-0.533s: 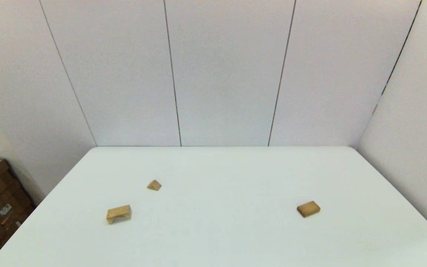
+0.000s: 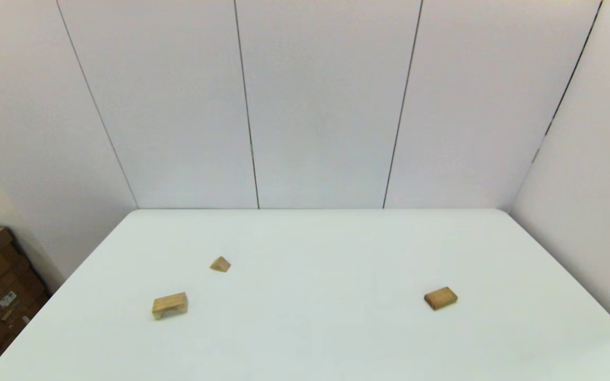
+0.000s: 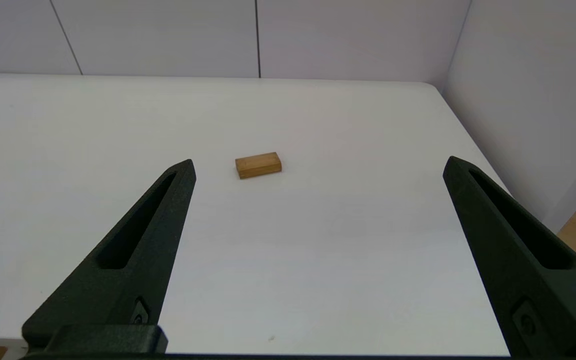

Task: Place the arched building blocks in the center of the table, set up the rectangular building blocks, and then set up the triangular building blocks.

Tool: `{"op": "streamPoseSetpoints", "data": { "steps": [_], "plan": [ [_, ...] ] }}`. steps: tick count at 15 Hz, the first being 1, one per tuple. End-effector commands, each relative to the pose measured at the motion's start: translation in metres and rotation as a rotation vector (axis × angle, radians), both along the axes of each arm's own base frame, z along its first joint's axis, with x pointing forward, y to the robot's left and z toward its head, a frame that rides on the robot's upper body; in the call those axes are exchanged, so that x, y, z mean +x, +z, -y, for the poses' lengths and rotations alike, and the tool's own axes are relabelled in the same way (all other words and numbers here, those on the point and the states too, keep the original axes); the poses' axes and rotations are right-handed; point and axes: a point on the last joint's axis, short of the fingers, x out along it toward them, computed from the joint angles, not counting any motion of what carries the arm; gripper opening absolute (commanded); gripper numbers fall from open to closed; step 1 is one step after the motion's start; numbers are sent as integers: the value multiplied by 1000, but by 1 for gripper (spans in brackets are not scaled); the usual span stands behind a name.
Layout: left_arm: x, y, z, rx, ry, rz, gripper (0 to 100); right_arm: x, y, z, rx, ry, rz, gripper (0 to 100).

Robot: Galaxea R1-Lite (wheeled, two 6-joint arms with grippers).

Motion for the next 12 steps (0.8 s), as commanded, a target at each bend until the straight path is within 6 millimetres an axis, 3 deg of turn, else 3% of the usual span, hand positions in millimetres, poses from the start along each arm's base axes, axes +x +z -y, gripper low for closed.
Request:
{"op": "streamPoseSetpoints", "data": {
  "steps": [1,9,12],
  "plan": [
    [0,0,0,7,4,0,100,0,0,0,0,1,2,100],
    [-9,3,0,9,-5,-147,100,0,0,0,0,1,2,100],
    [-16,18,0,1,-6,-210,100,0,0,0,0,1,2,100]
  ]
}}
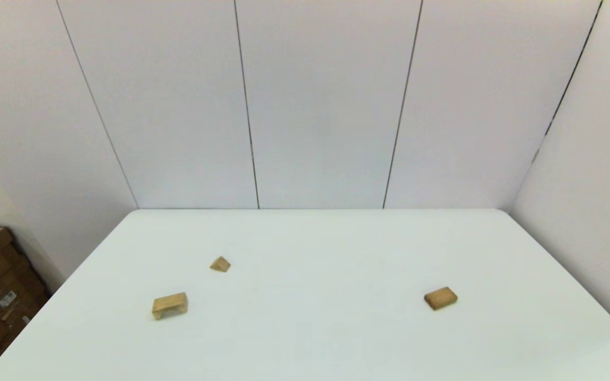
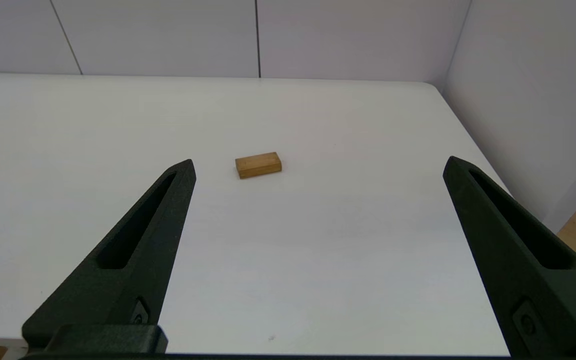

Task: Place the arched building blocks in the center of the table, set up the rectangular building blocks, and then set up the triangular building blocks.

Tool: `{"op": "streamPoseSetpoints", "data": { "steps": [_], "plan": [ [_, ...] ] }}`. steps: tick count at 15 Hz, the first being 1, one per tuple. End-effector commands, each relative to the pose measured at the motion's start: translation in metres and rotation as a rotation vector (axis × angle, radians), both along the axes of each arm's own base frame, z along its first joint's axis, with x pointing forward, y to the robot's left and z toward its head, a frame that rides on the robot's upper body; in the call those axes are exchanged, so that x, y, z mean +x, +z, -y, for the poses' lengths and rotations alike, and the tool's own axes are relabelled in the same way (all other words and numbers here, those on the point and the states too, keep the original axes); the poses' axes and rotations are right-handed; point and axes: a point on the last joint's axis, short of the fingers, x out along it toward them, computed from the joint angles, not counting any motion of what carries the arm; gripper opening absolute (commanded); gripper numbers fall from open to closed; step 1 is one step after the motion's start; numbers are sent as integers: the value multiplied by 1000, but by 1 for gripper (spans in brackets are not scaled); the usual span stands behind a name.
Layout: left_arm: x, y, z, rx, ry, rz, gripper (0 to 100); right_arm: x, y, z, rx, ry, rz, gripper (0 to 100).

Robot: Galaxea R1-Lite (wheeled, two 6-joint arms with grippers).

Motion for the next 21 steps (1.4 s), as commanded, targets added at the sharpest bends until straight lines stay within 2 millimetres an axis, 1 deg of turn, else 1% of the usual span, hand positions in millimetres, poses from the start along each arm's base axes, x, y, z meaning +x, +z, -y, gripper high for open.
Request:
{"op": "streamPoseSetpoints", "data": {
  "steps": [1,3,5,6,7,9,10,12,14,17,19,21],
  "plan": [
    [-7,24,0,-5,0,-85,100,0,0,0,0,1,2,100],
    [0,48,0,-5,3,-136,100,0,0,0,0,1,2,100],
    [17,82,0,-3,6,-209,100,0,0,0,0,1,2,100],
    [34,104,-1,0,21,-268,100,0,0,0,0,0,2,100],
    [51,119,-1,11,50,-314,100,0,0,0,0,1,2,100],
    [89,143,-2,19,68,-392,100,0,0,0,0,1,2,100],
    [110,149,-2,23,77,-438,100,0,0,0,0,1,2,100],
    [151,152,-3,35,93,-533,100,0,0,0,0,0,2,100],
    [184,145,-3,39,92,-625,100,0,0,0,0,1,2,100],
    [228,127,-6,45,101,-742,100,0,0,0,0,0,2,100],
    [256,108,-7,86,73,-815,100,0,0,0,0,0,2,100],
    [272,94,-7,127,45,-854,100,0,0,0,0,0,2,100]
  ]
}}
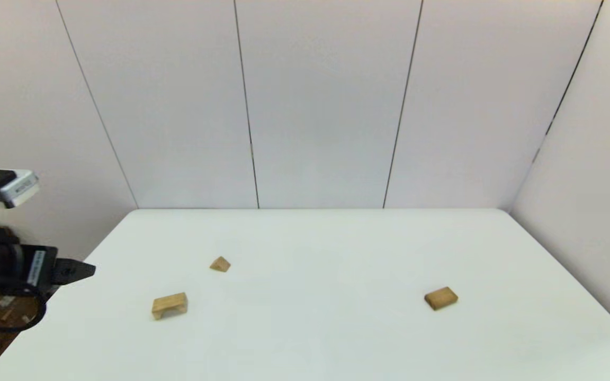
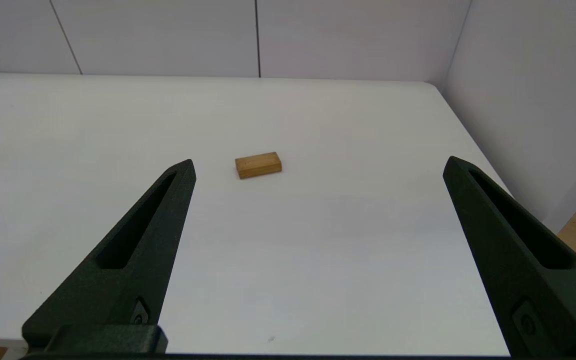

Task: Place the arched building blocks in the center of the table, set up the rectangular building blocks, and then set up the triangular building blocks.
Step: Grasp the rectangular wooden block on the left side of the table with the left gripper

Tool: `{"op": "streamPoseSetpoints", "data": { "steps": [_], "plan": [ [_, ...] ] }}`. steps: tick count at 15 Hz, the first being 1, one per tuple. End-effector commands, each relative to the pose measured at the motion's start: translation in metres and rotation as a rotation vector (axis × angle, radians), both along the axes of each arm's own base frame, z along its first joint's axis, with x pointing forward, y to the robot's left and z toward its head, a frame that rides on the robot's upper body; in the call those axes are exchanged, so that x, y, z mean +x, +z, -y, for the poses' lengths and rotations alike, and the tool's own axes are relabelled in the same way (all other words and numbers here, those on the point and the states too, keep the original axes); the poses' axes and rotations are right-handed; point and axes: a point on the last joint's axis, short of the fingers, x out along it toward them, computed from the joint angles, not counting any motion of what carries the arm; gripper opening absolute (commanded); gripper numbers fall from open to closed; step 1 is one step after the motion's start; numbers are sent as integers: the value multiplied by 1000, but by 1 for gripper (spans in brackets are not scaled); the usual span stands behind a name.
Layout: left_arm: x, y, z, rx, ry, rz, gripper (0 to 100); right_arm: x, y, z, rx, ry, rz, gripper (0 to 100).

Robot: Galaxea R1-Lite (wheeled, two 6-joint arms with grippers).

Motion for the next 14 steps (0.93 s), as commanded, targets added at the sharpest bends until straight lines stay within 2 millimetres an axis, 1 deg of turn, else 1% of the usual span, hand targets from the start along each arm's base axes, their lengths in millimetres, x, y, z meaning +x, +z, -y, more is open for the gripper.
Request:
{"op": "streamPoseSetpoints", "data": {
  "steps": [1,3,5,7,8,9,10,12,13,14],
  "plan": [
    [61,-46,-2,64,-84,-186,100,0,0,0,-1,1,2,100],
    [71,-58,-2,105,-156,-230,100,0,0,0,-1,1,2,100],
    [79,-66,-2,145,-214,-241,100,0,0,0,-1,0,2,100],
    [86,-73,-8,202,-280,-254,100,0,0,0,-1,1,2,100],
    [92,-79,-13,258,-361,-259,100,0,0,0,-1,1,2,100],
    [96,-83,-15,279,-412,-266,100,0,0,0,-1,1,2,100],
    [103,-88,-15,299,-500,-262,100,0,0,0,-1,1,2,100],
    [112,-96,-14,329,-634,-271,100,0,0,0,-1,1,2,100],
    [114,-98,-11,337,-707,-265,100,0,0,0,-1,1,2,100],
    [115,-100,-4,332,-776,-253,100,0,0,0,-1,1,2,100]
  ]
}}
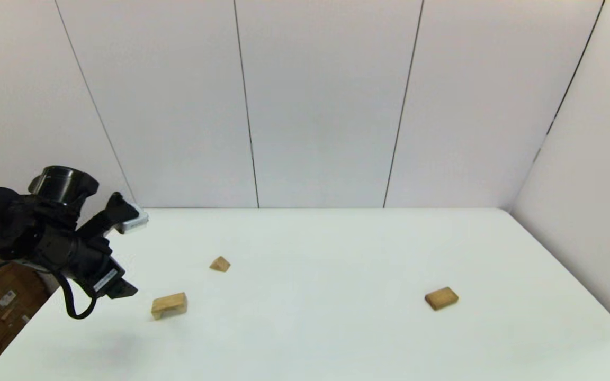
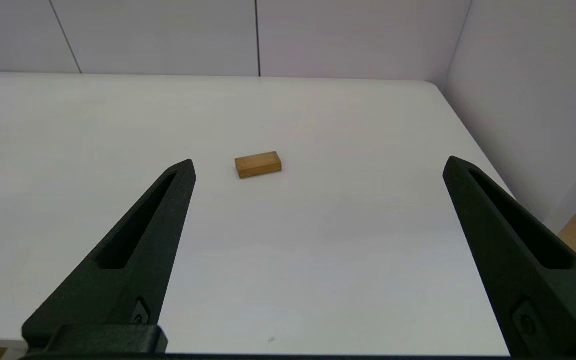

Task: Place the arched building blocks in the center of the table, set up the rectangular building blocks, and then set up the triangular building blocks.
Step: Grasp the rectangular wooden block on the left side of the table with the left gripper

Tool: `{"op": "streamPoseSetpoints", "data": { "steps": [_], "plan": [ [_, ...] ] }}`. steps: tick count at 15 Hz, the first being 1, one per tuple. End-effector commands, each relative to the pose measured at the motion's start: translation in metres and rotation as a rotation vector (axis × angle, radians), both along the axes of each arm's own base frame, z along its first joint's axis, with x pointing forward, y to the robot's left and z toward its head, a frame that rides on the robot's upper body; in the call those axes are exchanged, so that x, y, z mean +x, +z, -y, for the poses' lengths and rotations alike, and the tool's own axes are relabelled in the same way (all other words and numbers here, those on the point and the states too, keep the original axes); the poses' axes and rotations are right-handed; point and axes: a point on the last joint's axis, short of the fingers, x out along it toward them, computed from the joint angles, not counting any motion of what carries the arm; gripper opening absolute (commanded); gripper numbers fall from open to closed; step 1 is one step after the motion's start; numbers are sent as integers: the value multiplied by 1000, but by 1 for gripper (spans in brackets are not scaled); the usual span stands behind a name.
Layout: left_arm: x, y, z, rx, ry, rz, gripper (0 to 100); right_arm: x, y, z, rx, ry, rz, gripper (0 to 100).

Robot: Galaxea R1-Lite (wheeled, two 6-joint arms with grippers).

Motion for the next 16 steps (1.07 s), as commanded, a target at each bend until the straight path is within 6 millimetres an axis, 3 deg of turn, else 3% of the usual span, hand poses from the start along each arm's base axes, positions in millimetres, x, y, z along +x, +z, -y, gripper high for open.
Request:
{"op": "streamPoseSetpoints", "data": {
  "steps": [1,6,16],
  "plan": [
    [15,-16,20,-3,-255,-47,100,0,0,0,0,1,2,100],
    [28,-26,47,-29,-311,-240,100,0,0,0,0,1,2,100],
    [46,-62,46,5,-428,-371,100,0,0,0,0,0,2,100]
  ]
}}
